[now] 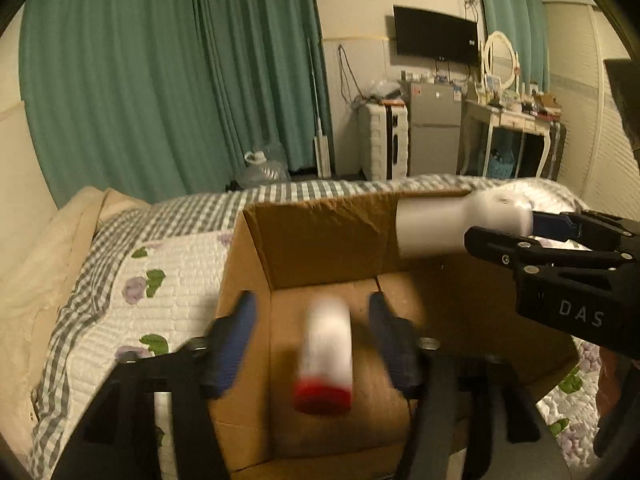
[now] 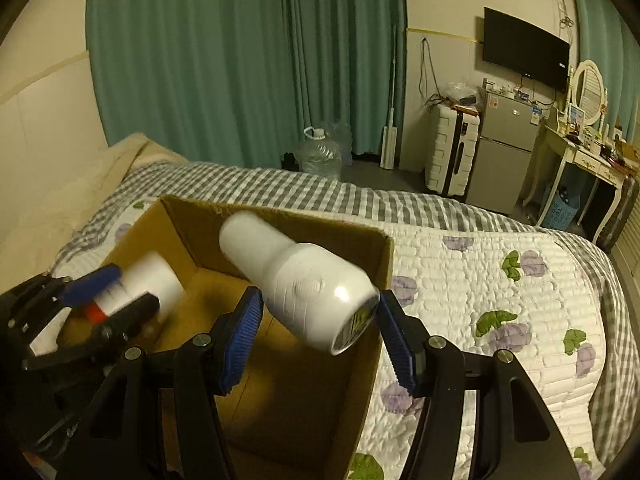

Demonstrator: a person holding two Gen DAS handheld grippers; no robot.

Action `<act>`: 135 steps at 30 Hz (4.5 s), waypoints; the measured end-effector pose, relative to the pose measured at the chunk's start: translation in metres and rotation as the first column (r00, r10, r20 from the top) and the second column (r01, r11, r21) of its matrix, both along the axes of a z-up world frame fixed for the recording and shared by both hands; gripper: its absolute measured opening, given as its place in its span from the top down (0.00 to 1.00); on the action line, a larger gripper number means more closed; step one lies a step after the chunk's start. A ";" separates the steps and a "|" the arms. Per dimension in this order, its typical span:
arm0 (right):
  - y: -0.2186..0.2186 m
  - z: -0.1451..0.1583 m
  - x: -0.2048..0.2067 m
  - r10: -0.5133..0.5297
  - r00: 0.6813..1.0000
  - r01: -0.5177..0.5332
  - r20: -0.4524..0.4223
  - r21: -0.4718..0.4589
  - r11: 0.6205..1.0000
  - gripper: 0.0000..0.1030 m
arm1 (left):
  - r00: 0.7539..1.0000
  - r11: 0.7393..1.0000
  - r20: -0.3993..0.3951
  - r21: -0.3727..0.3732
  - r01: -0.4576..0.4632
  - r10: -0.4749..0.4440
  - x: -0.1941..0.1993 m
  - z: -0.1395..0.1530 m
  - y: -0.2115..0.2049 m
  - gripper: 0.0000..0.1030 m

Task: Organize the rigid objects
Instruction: 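Carry the bottle with the left tool into the box while the right tool drops the device in, then grasp the grey UGREEN power bank with the left tool, then grasp the white charger cube with the right tool, then lower the power bank into the box with the left tool while the right tool releases the charger there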

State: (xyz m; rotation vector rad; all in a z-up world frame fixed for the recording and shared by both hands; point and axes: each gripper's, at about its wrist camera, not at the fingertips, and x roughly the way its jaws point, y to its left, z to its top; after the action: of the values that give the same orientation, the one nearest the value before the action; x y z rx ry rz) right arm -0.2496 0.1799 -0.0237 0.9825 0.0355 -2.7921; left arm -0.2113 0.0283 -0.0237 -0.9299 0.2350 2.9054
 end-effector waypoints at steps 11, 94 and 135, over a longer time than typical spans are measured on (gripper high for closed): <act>0.006 0.058 0.063 -0.023 0.997 0.025 -0.071 0.028 0.999 0.17 | 0.999 0.996 -0.018 0.087 -0.032 0.033 0.050 0.048 -0.014 0.34; -0.032 -0.095 0.109 0.118 0.951 -0.103 0.285 -0.068 0.992 0.16 | 0.989 0.996 0.145 0.080 -0.030 0.019 0.118 -0.053 -0.031 0.59; -0.034 0.077 0.078 0.133 0.984 -0.130 -0.120 0.033 0.991 0.46 | 0.999 0.994 -0.023 0.107 0.028 -0.026 0.071 0.054 -0.013 0.59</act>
State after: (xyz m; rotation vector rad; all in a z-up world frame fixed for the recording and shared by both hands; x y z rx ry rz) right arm -0.1714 0.1457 0.0537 0.7827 0.1465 -2.7315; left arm -0.1400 0.0152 0.0298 -0.8725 0.0913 2.8721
